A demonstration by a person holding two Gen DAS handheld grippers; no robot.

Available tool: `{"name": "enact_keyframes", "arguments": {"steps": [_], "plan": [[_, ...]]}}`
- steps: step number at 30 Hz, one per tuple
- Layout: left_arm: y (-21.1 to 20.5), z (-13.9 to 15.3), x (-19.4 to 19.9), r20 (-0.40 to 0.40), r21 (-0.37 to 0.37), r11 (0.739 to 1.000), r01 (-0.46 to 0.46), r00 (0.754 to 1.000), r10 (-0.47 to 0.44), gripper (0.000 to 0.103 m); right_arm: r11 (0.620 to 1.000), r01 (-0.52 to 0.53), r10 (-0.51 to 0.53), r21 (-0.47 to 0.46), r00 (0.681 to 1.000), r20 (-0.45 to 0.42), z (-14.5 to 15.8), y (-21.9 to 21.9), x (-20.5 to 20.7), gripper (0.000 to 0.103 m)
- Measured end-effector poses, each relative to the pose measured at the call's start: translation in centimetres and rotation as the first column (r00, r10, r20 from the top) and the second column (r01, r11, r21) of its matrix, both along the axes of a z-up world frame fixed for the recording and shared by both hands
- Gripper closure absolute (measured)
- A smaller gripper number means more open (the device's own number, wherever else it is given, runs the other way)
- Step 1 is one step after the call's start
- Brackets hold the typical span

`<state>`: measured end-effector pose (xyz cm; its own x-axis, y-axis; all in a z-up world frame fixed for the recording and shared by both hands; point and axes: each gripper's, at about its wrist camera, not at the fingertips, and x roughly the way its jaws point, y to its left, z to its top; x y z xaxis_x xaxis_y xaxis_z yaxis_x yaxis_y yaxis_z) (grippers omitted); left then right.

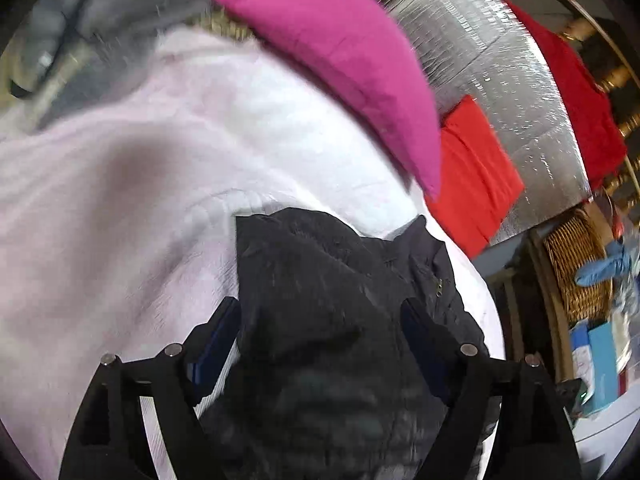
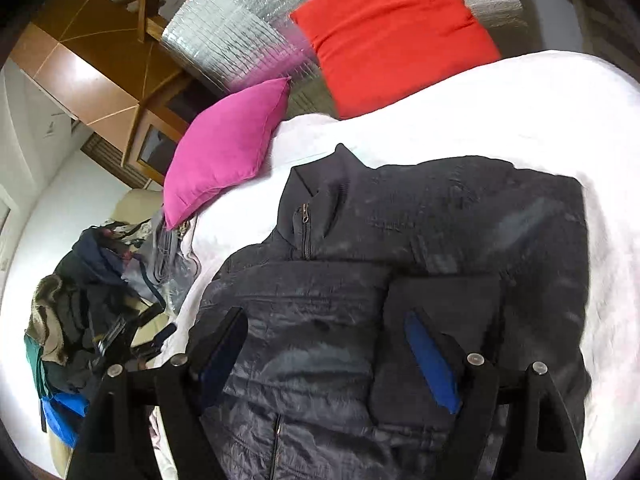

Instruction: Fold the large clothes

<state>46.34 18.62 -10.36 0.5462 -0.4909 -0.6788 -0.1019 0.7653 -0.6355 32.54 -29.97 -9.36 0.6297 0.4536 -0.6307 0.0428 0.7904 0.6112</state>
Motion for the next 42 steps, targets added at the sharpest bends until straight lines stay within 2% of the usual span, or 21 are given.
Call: {"name": "enact_keyframes", "arguments": {"steps": [4, 7, 8, 9, 12, 13, 15, 18, 19, 20, 21, 24, 28, 31, 32, 33, 34, 36, 37, 40, 42], "plan": [[0.3, -3.4, 3.8, -0.098, -0.028, 0.999, -0.022, 0.995, 0.019, 0.026, 0.996, -0.018, 0.022, 0.084, 0.998, -0.052, -2.6, -1.0, 1.5, 0.019], [0.9, -5.1, 4.7, -0.136, -0.035, 0.999, -0.033, 0.990, 0.028, 0.055, 0.996, -0.032, 0.037, 0.081, 0.997, -0.062, -3.9, -1.3, 1.7, 0.019], [1.1, -5.5, 4.8, -0.143, -0.005, 1.000, -0.029, 0.989, 0.028, 0.073, 0.996, -0.043, 0.048, 0.078, 0.997, -0.055, -4.1, -1.3, 1.6, 0.019], [1.1, -5.5, 4.8, -0.131, 0.009, 1.000, -0.023, 0.991, 0.024, 0.082, 0.996, -0.049, 0.053, 0.073, 0.997, -0.052, -4.1, -1.2, 1.6, 0.019], [0.3, -3.6, 4.3, -0.002, 0.049, 0.999, 0.001, 1.000, -0.001, 0.090, 0.997, -0.055, 0.057, 0.051, 0.997, -0.046, -4.1, -1.0, 1.5, 0.019], [-0.3, -3.0, 3.9, 0.041, 0.105, 0.994, 0.021, 0.999, -0.026, 0.090, 0.997, -0.055, 0.057, 0.045, 0.997, -0.045, -4.2, -0.9, 1.5, 0.019], [-1.5, -4.4, 4.6, -0.009, 0.224, 0.973, 0.054, 0.999, -0.053, 0.089, 0.998, -0.045, 0.047, 0.048, 0.998, -0.045, -4.6, -0.9, 1.4, 0.019], [-1.2, -4.9, 4.2, -0.019, 0.263, 0.964, 0.048, 0.999, -0.045, 0.077, 0.998, -0.030, 0.033, 0.049, 0.998, -0.053, -4.1, -0.8, 1.2, 0.019], [-1.1, -4.6, 4.1, -0.023, 0.251, 0.967, 0.029, 0.999, -0.024, 0.069, 0.998, -0.028, 0.030, 0.048, 0.998, -0.050, -3.6, -0.8, 1.2, 0.019], [-0.7, -4.2, 3.9, -0.026, 0.226, 0.974, 0.009, 1.000, -0.003, 0.049, 0.998, -0.029, 0.031, 0.049, 0.999, -0.038, -3.1, -0.9, 1.0, 0.019], [-0.3, -3.6, 3.5, -0.011, 0.214, 0.977, -0.016, 1.000, 0.019, 0.040, 0.998, -0.028, 0.029, 0.051, 0.999, -0.019, -2.3, -0.9, 0.8, 0.019], [0.2, -0.6, 1.5, 0.082, 0.238, 0.968, -0.077, 0.995, 0.059, 0.034, 0.996, -0.043, 0.041, 0.075, 0.999, 0.028, -0.4, -0.4, 0.2, 0.019], [-1.2, 2.1, -2.2, 0.152, 0.243, 0.969, -0.040, 0.988, 0.003, 0.033, 0.994, -0.086, 0.084, 0.074, 0.996, 0.029, -0.1, 1.7, -0.5, 0.019], [-3.9, 2.1, -4.8, 0.167, 0.289, 0.957, 0.001, 0.985, -0.052, 0.033, 0.988, -0.042, 0.031, -0.148, 0.997, -0.078, -2.0, 3.3, -0.7, 0.019], [-4.7, 1.7, -5.4, 0.158, 0.330, 0.944, 0.002, 0.986, -0.057, 0.033, 0.958, -0.020, -0.016, -0.287, 0.992, -0.123, -3.0, 3.8, -0.7, 0.019], [-5.7, 1.0, -5.7, 0.145, 0.384, 0.923, -0.007, 0.988, -0.053, 0.033, 0.932, -0.032, -0.018, -0.360, 0.991, -0.133, -3.6, 4.2, -0.8, 0.019], [-7.0, 0.1, -5.8, 0.124, 0.466, 0.885, -0.010, 0.991, -0.054, 0.033, 0.907, -0.040, -0.016, -0.418, 0.991, -0.131, -3.8, 4.7, -0.9, 0.019], [-9.0, -2.0, -5.7, 0.049, 0.644, 0.764, 0.029, 0.996, -0.079, 0.032, 0.843, -0.062, -0.013, -0.534, 0.991, -0.136, -4.0, 6.3, -1.1, 0.019], [-9.6, -3.1, -5.6, 0.023, 0.688, 0.724, 0.048, 0.996, -0.088, 0.032, 0.831, -0.067, -0.013, -0.552, 0.990, -0.141, -3.8, 6.7, -1.1, 0.019], [-9.4, -1.8, -6.1, 0.065, 0.682, 0.731, -0.001, 0.996, -0.060, 0.033, 0.838, -0.024, -0.039, -0.545, 0.994, -0.104, -1.8, 6.6, -1.4, 0.019], [-9.2, 0.1, -6.7, 0.111, 0.670, 0.742, -0.032, 0.992, -0.058, 0.033, 0.871, 0.012, -0.036, -0.490, 0.999, -0.039, 0.2, 6.3, -1.5, 0.019]]}}
